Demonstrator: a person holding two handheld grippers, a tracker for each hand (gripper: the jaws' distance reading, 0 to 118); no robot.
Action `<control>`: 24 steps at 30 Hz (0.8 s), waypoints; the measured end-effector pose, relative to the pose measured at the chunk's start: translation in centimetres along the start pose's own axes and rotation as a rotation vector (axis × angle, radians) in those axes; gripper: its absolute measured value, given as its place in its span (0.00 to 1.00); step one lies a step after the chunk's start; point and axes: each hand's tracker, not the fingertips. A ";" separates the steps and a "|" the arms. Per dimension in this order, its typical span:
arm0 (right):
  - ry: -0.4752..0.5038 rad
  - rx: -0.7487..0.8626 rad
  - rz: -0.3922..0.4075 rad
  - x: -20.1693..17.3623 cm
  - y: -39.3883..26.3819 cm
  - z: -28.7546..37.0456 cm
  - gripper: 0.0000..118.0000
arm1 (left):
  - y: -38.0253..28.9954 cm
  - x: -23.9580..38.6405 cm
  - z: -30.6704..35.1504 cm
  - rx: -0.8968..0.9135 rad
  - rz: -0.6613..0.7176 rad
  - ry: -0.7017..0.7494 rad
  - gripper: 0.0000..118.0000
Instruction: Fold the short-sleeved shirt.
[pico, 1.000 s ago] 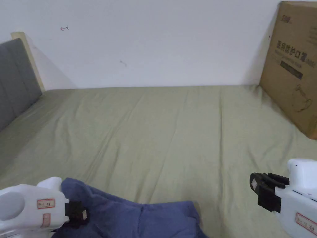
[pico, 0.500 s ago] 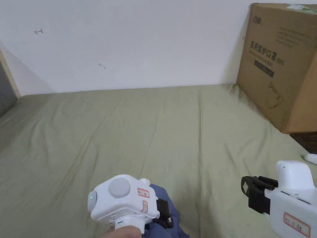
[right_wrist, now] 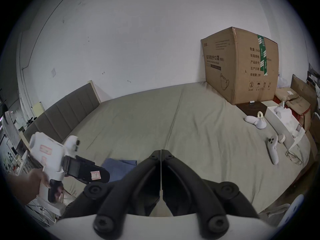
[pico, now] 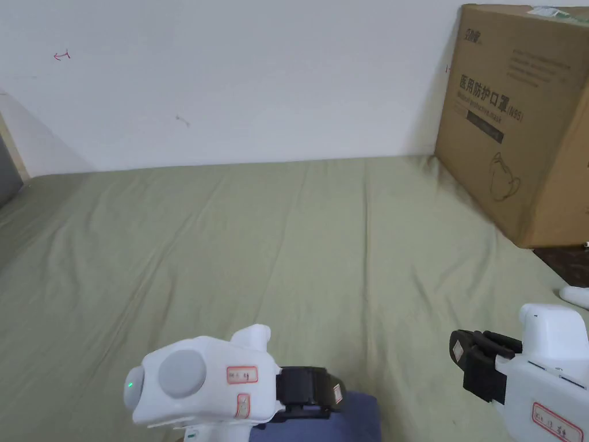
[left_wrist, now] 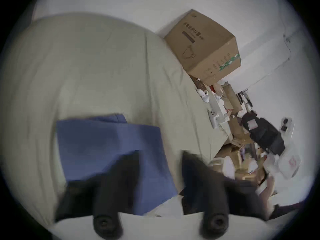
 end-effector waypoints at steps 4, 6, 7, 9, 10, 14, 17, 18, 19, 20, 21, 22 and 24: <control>-0.001 0.000 0.002 0.1 0.1 -0.1 0.00 | -0.7 1.5 -0.8 0.022 -0.144 0.074 0.03; -0.007 -0.002 0.006 0.3 0.1 -0.2 0.00 | -0.7 1.8 -3.2 -0.041 -0.146 0.040 0.03; -0.010 -0.002 0.006 0.4 0.0 -0.2 0.00 | -0.8 2.0 -4.4 -0.072 -0.126 0.022 0.03; -0.013 -0.006 0.001 0.7 -0.1 -0.2 0.00 | -1.1 1.6 -7.3 -0.153 -0.049 -0.016 0.03; -0.016 -0.009 -0.002 0.8 -0.1 -0.3 0.00 | -1.5 0.8 -9.3 -0.213 0.038 -0.038 0.03; -0.026 -0.029 0.003 1.2 -0.4 -0.7 0.00 | -3.2 -0.5 -13.9 -0.323 0.117 -0.003 0.03; -0.020 -0.039 -0.013 1.2 -0.5 -0.9 0.00 | -3.6 -0.7 -14.5 -0.305 0.131 -0.019 0.03; -0.016 -0.041 -0.019 1.2 -0.4 -0.9 0.00 | -3.4 -0.8 -14.1 -0.297 0.149 -0.030 0.03; -0.008 -0.042 -0.028 1.1 -0.4 -1.0 0.00 | -3.1 -0.5 -13.2 -0.273 0.170 -0.068 0.03; -0.001 -0.041 -0.035 1.0 -0.2 -0.9 0.00 | -2.7 0.0 -11.9 -0.234 0.148 -0.085 0.03; 0.009 -0.036 -0.044 0.9 0.1 -0.8 0.00 | -2.0 0.9 -10.0 -0.153 0.094 -0.088 0.03; 0.026 -0.024 -0.052 0.8 0.6 -0.5 0.00 | -0.9 1.8 -7.2 -0.042 0.014 -0.084 0.03; 0.038 0.009 -0.032 0.3 2.0 0.1 0.00 | 0.9 3.4 -1.8 0.142 -0.092 -0.074 0.03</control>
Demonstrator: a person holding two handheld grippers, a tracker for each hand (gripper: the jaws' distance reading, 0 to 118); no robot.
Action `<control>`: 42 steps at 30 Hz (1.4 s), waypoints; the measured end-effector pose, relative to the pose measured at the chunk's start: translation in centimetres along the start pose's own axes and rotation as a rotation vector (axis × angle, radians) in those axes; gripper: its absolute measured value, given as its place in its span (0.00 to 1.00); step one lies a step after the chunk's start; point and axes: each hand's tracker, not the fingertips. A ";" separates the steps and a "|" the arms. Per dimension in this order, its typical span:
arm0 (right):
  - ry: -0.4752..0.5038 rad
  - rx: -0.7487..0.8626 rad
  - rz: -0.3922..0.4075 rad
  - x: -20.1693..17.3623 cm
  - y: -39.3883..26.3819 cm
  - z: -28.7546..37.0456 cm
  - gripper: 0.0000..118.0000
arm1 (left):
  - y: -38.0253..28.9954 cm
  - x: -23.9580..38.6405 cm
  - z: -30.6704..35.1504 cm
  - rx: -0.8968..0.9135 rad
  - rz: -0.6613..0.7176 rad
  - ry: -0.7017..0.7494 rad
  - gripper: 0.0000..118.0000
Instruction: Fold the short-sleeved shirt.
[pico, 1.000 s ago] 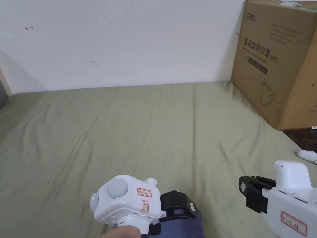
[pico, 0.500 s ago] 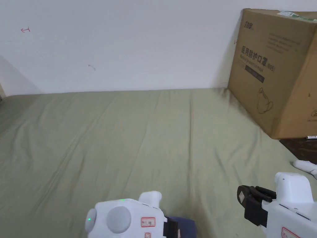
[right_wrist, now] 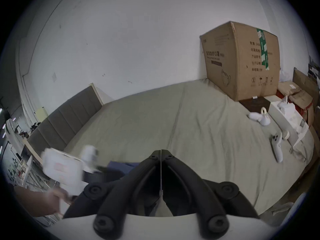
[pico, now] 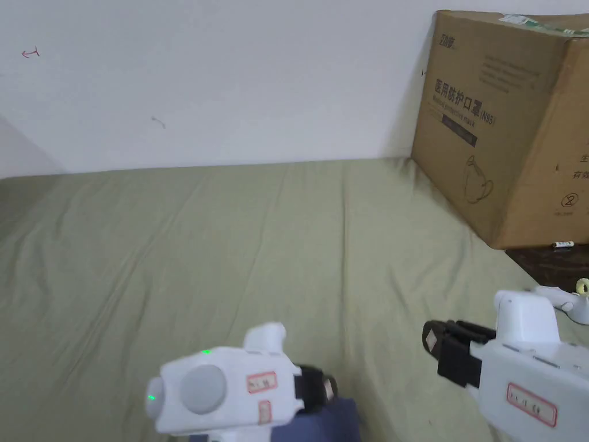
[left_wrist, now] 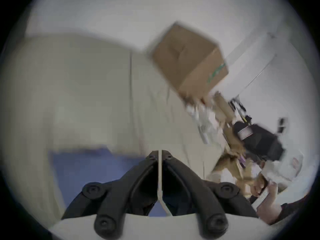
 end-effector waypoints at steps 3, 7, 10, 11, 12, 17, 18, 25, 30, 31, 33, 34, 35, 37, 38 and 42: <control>-0.003 0.137 0.061 -1.4 3.0 1.8 0.00 | 3.4 2.0 9.0 0.317 -0.157 0.114 0.03; -0.029 0.345 0.143 -3.7 5.0 2.9 0.00 | 3.7 3.1 15.5 0.638 -0.350 0.338 0.03; -0.084 0.490 0.205 -4.9 4.2 2.4 0.00 | 2.4 3.0 16.6 0.719 -0.423 0.462 0.03; -0.121 0.540 0.231 -5.1 3.6 2.0 0.00 | 1.6 2.8 16.7 0.767 -0.429 0.487 0.03; -0.178 0.583 0.257 -5.3 3.1 1.6 0.00 | 0.8 2.5 16.7 0.810 -0.432 0.526 0.03; -0.214 0.530 0.111 -4.8 2.8 0.8 0.00 | -0.3 1.9 15.7 0.821 -0.379 0.636 0.03; -0.233 0.539 0.116 -4.8 2.7 0.8 0.00 | -0.2 2.1 15.5 0.819 -0.377 0.632 0.03; -0.192 0.506 0.135 -3.7 3.7 1.6 0.00 | -0.4 2.0 16.0 0.785 -0.426 0.626 0.03; 0.218 -0.143 -0.078 -0.9 1.9 -5.0 0.00 | -0.9 -0.2 17.1 0.668 -0.351 0.563 0.03; 0.257 -0.353 -0.143 -0.4 0.3 -7.6 0.00 | -1.3 -1.0 17.1 0.640 -0.327 0.567 0.03; 0.295 -0.613 -0.240 0.2 -4.1 -11.3 0.00 | -2.1 -2.6 16.9 0.584 -0.290 0.578 0.03; 0.312 -0.670 -0.263 0.5 -6.5 -12.5 0.00 | -2.8 -3.4 16.7 0.555 -0.278 0.592 0.03; 0.322 -0.711 -0.267 0.6 -8.3 -13.5 0.00 | -3.3 -4.1 16.6 0.528 -0.261 0.600 0.03; 0.295 -0.773 -0.238 0.9 -10.4 -14.8 0.00 | -4.0 -5.9 16.4 0.471 -0.205 0.593 0.03; 0.271 -0.776 -0.225 1.1 -10.8 -15.2 0.00 | -4.3 -6.8 16.4 0.451 -0.153 0.529 0.03; 0.288 -0.788 -0.313 2.2 -11.9 -16.1 0.00 | -4.3 -13.0 15.0 0.266 0.135 0.168 0.11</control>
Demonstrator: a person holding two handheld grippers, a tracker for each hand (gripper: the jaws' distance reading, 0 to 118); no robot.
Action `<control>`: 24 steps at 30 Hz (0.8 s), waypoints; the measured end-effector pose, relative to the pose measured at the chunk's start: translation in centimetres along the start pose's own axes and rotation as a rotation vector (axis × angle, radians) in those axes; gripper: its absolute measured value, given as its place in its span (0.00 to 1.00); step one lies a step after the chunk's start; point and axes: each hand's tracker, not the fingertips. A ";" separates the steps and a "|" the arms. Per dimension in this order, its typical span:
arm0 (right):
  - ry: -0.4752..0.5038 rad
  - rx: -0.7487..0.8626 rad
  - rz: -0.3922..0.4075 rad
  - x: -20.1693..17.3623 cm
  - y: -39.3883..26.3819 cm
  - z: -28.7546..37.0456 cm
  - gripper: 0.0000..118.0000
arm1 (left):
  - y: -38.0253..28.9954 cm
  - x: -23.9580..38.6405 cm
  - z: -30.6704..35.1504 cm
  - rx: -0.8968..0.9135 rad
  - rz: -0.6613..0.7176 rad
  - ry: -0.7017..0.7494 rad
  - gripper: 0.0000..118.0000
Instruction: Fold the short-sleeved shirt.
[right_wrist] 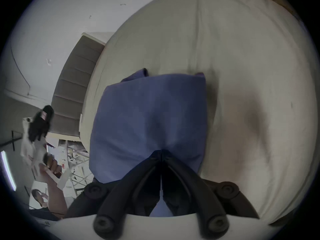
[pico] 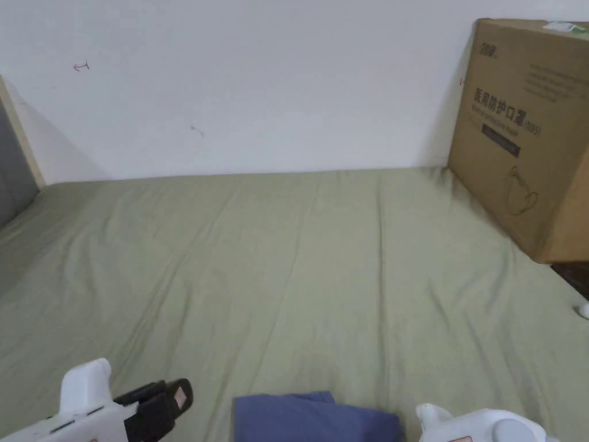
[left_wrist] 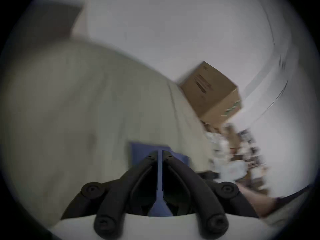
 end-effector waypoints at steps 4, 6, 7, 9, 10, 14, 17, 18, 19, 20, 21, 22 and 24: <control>0.011 -0.011 0.007 0.6 0.2 0.0 0.00 | -1.5 -6.3 -5.1 -0.268 0.438 -0.365 0.51; 0.018 -0.012 0.016 0.4 0.1 0.1 0.00 | -2.2 -7.4 -7.2 -0.342 0.350 -0.361 0.93; 0.021 -0.011 0.016 0.5 0.0 0.1 0.00 | -2.5 -7.8 -8.4 -0.385 0.299 -0.313 1.00; 0.033 -0.008 0.004 0.9 0.0 0.0 0.00 | -3.6 -8.6 -10.4 -0.469 0.324 -0.313 1.00; 0.042 -0.006 -0.004 1.1 -0.1 -0.1 0.00 | -4.3 -9.3 -11.5 -0.494 0.358 -0.327 1.00; 0.084 -0.001 -0.054 1.8 -0.3 -0.1 0.00 | -6.2 -9.0 -14.4 -0.462 0.545 -0.547 1.00; 0.106 0.004 -0.087 2.3 -0.4 -0.2 0.00 | -8.1 -7.1 -16.9 -0.556 0.602 -0.654 1.00; 0.108 0.005 -0.091 2.5 -0.5 -0.3 0.00 | -8.2 -6.5 -17.1 -0.557 0.530 -0.643 1.00; 0.113 0.008 -0.096 2.5 -0.6 -0.3 0.00 | -8.2 -6.4 -17.3 -0.554 0.487 -0.646 0.95; 0.118 0.009 -0.101 2.6 -0.7 -0.3 0.00 | -8.1 -6.9 -17.0 -0.540 0.500 -0.650 0.77; 0.124 0.011 -0.107 2.6 -0.7 -0.2 0.00 | -8.1 -7.4 -16.9 -0.534 0.517 -0.656 0.39; 0.129 0.011 -0.113 2.6 -0.7 -0.3 0.00 | -8.0 -8.1 -16.3 -0.518 0.528 -0.610 0.16; 0.135 0.012 -0.117 2.7 -0.8 -0.3 0.00 | -8.1 -9.6 -16.0 -0.544 0.411 -0.336 0.16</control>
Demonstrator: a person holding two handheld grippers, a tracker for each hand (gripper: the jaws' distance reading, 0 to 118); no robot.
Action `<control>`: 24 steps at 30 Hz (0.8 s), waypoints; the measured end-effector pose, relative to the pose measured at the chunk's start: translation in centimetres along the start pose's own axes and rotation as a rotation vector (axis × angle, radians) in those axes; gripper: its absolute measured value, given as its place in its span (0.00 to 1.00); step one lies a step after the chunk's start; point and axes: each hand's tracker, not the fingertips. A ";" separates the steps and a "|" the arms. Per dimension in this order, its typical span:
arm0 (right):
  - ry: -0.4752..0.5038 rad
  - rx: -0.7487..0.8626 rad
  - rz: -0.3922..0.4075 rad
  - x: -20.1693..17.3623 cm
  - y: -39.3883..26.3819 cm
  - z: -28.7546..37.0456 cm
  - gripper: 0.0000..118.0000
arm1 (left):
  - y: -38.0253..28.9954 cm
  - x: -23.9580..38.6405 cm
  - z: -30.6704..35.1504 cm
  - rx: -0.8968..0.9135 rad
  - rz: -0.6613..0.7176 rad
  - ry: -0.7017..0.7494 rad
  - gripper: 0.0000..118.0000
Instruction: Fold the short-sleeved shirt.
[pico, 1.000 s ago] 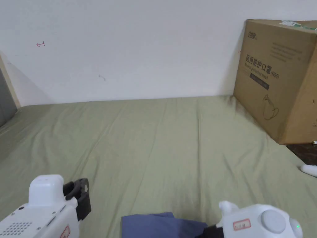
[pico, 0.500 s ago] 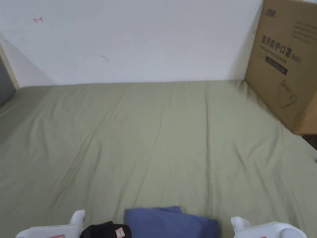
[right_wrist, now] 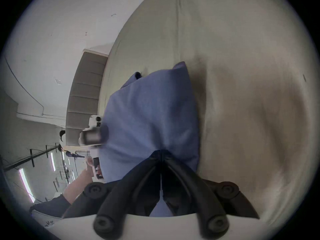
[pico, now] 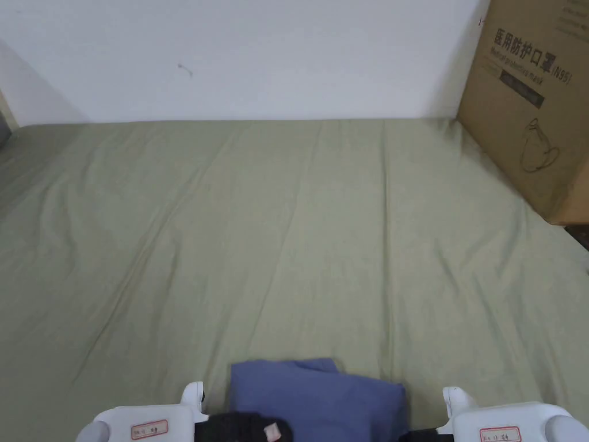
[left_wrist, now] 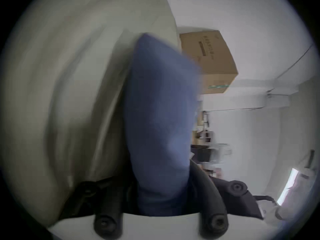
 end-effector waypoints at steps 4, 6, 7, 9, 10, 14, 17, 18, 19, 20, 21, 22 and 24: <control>0.003 0.006 -0.006 -0.3 -0.1 -0.2 0.00 | -0.2 1.7 0.0 -0.008 -0.059 -0.031 0.17; -0.016 0.024 0.041 -1.1 -0.2 0.1 0.00 | -0.4 2.2 0.7 0.001 -0.032 -0.065 0.17; -0.030 0.040 0.073 -1.8 -0.3 0.5 0.00 | -0.5 2.8 1.3 0.011 -0.032 -0.072 0.17; -0.034 0.060 0.107 -3.1 -0.5 1.5 0.00 | -0.5 4.1 3.4 0.039 -0.068 -0.098 0.17; -0.027 0.069 0.121 -3.9 -0.6 2.1 0.00 | -0.5 4.9 5.1 0.057 -0.094 -0.125 0.17; 0.008 0.120 0.184 -7.0 -1.0 4.6 0.00 | 0.4 6.3 14.3 0.159 -0.146 -0.058 0.17; 0.007 0.144 0.227 -9.7 -1.5 5.7 0.00 | 1.9 6.0 22.8 0.208 -0.189 0.124 0.17; 0.004 0.145 0.237 -10.7 -1.8 5.9 0.00 | 2.3 5.6 25.5 0.224 -0.187 0.192 0.17; 0.000 0.148 0.245 -11.2 -1.9 6.0 0.00 | 2.7 5.0 28.1 0.237 -0.170 0.261 0.17; -0.005 0.149 0.252 -11.6 -2.0 6.0 0.00 | 2.6 5.4 29.5 0.248 -0.157 0.319 0.17; -0.013 0.150 0.260 -11.8 -2.0 5.9 0.00 | 2.8 5.0 31.7 0.265 -0.148 0.393 0.17; -0.019 0.151 0.266 -12.1 -2.1 5.8 0.00 | 3.1 4.5 33.4 0.276 -0.139 0.454 0.17; -0.034 0.148 0.271 -12.4 -2.3 5.5 0.00 | 3.4 3.9 35.3 0.290 -0.128 0.554 0.24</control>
